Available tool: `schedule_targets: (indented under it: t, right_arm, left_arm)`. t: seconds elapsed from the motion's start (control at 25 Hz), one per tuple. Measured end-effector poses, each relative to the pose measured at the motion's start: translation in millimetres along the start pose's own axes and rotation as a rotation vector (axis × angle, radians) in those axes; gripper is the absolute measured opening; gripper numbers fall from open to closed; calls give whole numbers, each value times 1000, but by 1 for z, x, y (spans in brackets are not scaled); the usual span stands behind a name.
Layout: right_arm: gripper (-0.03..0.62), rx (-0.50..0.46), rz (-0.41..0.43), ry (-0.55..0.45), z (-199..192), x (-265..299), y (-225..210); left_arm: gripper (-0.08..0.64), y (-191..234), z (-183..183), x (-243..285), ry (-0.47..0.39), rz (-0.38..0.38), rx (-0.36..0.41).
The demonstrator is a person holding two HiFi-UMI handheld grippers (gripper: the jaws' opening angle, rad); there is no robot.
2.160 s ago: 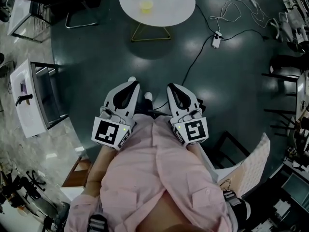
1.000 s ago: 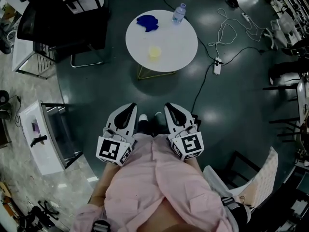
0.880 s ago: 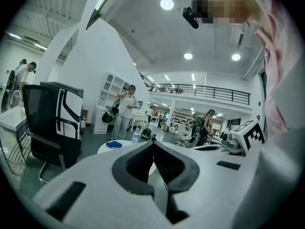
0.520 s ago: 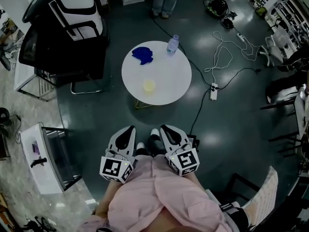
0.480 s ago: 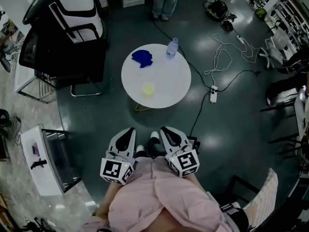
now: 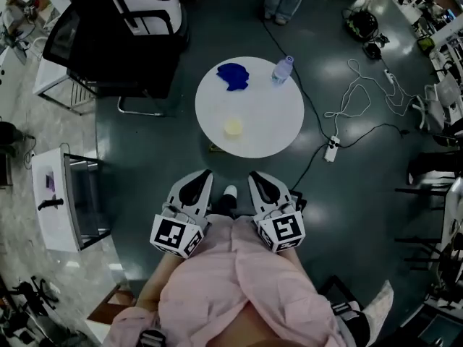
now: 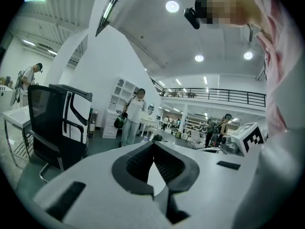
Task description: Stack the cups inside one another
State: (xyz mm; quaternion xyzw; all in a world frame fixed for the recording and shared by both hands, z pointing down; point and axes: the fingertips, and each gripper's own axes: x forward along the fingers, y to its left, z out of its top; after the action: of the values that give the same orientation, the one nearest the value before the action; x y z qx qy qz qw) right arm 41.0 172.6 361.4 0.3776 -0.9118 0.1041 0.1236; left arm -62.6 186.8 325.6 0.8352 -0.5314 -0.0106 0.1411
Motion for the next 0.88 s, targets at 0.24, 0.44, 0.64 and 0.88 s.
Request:
schedule_targets:
  t: [0.24,0.44,0.64,0.88]
  right_arm:
    - [35,5,17,-17,-4,2,-19]
    - [35,41,1,1,-12,-1,-36]
    - [35,62,-33,1,-15,-5,-57]
    - [35,90,-71,7,-17,-10,-76]
  left_arm:
    - [9,-4,-4,13,-4,40,19]
    - [9,-9,-9,29,16,42,7]
    - [9,-15,-9,50,37,10,6]
    - [9,-17,-4,68,31,9,4]
